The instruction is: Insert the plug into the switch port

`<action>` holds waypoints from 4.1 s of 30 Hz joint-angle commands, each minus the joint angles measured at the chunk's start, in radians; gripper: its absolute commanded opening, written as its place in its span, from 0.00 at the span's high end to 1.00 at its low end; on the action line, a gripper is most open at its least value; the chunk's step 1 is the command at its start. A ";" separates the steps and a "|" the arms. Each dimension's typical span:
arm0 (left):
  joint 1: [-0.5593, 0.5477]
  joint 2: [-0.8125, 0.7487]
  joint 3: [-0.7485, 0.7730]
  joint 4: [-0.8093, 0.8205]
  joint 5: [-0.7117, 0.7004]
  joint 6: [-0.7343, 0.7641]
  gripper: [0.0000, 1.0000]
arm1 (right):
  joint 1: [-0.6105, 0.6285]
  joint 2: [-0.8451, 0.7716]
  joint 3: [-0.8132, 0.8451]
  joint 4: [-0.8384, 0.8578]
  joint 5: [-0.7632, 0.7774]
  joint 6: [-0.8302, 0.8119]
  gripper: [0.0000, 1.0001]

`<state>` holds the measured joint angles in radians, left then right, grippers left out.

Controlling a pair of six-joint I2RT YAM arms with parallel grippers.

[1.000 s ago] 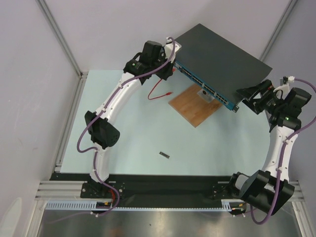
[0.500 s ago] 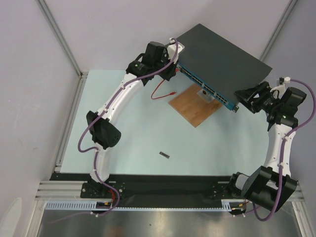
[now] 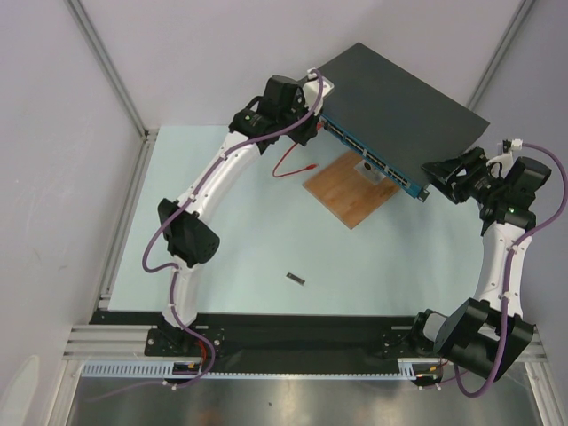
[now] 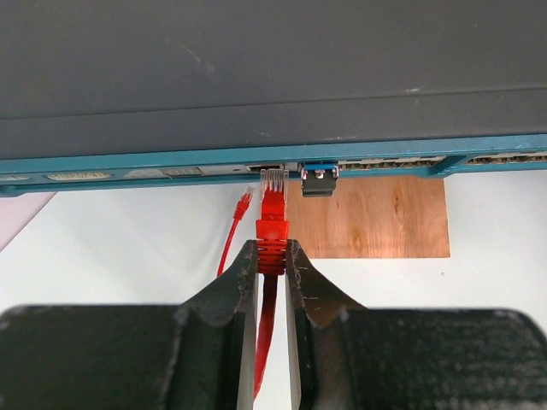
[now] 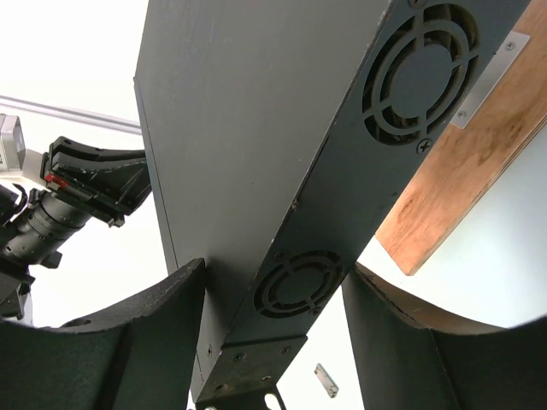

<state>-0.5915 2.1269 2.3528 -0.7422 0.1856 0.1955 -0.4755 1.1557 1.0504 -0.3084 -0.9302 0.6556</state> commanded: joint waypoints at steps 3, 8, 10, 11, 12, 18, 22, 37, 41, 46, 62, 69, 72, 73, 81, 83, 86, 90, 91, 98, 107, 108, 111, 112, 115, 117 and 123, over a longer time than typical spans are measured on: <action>0.001 -0.007 0.011 0.072 -0.008 0.044 1.00 | 0.000 -0.002 0.025 0.074 -0.029 -0.011 0.59; 0.004 -0.004 0.010 0.087 -0.006 0.045 1.00 | -0.005 -0.002 0.028 0.068 -0.038 -0.016 0.70; 0.002 0.001 0.014 0.090 -0.005 0.044 1.00 | -0.005 -0.001 0.026 0.066 -0.042 -0.016 0.75; 0.002 0.005 0.022 0.092 -0.006 0.044 1.00 | -0.005 0.002 0.025 0.066 -0.044 -0.019 0.77; 0.002 0.007 0.026 0.093 -0.008 0.045 1.00 | -0.005 0.002 0.025 0.066 -0.047 -0.019 0.78; 0.004 0.018 0.034 0.101 -0.026 0.058 1.00 | -0.005 0.001 0.030 0.071 -0.044 -0.024 0.89; 0.010 0.008 0.028 0.113 -0.026 0.058 1.00 | -0.005 0.002 0.033 0.063 -0.035 -0.034 0.96; -0.002 0.018 0.039 0.182 0.012 0.036 1.00 | -0.003 0.006 0.034 0.069 -0.032 -0.057 1.00; -0.014 0.034 0.060 0.231 0.021 0.019 1.00 | -0.002 0.010 0.037 0.074 -0.029 -0.057 1.00; -0.028 0.057 0.072 0.268 0.026 0.013 1.00 | -0.002 0.015 0.040 0.075 -0.030 -0.063 1.00; -0.051 0.094 0.080 0.415 0.058 0.044 1.00 | -0.011 0.035 0.060 0.058 -0.029 -0.091 1.00; -0.054 0.062 0.034 0.417 0.049 0.051 0.92 | -0.021 0.041 0.068 0.065 -0.028 -0.096 1.00; -0.050 0.002 -0.044 0.423 0.046 0.074 0.85 | -0.031 0.042 0.069 0.065 -0.032 -0.094 1.00; -0.045 -0.008 -0.062 0.419 0.048 0.074 0.83 | -0.032 0.041 0.069 0.065 -0.033 -0.094 1.00; -0.011 -0.123 -0.216 0.357 0.069 0.088 0.73 | -0.051 0.033 0.069 0.049 -0.047 -0.109 1.00; -0.007 -0.157 -0.257 0.342 0.071 0.108 0.64 | -0.054 0.036 0.069 0.048 -0.048 -0.111 1.00; -0.005 -0.168 -0.268 0.311 0.072 0.124 0.64 | -0.055 0.036 0.069 0.048 -0.045 -0.116 1.00; 0.002 -0.173 -0.273 0.281 0.077 0.116 0.67 | -0.055 0.036 0.069 0.048 -0.042 -0.114 1.00; 0.007 -0.179 -0.279 0.276 0.092 0.114 0.64 | -0.055 0.036 0.071 0.048 -0.042 -0.117 1.00; 0.056 -0.384 -0.519 0.328 0.193 0.122 0.31 | -0.058 0.039 0.086 0.022 -0.047 -0.148 0.96; 0.104 -0.780 -0.873 0.175 0.399 0.358 0.27 | -0.075 0.001 0.125 -0.075 -0.061 -0.234 0.22; 0.104 -0.807 -0.904 0.138 0.434 0.383 0.27 | -0.077 -0.016 0.132 -0.090 -0.056 -0.270 0.18; 0.087 -0.886 -1.015 0.017 0.466 0.525 0.28 | -0.084 -0.053 0.163 -0.173 -0.044 -0.336 0.05; 0.058 -0.901 -1.042 -0.003 0.453 0.591 0.28 | -0.087 -0.060 0.171 -0.196 -0.033 -0.379 0.02; -0.098 -0.915 -1.141 -0.063 0.309 0.674 0.28 | -0.101 -0.086 0.212 -0.277 -0.021 -0.447 0.00; -0.250 -0.874 -1.194 -0.085 0.218 0.737 0.28 | -0.107 -0.096 0.256 -0.337 -0.024 -0.479 0.00; -0.470 -0.583 -1.133 -0.134 -0.021 0.728 0.32 | -0.110 -0.123 0.338 -0.484 -0.004 -0.599 0.00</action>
<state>-1.0111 1.4319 1.1564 -0.8200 0.3149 0.8696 -0.5793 1.0542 1.3319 -0.6853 -0.9497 0.1616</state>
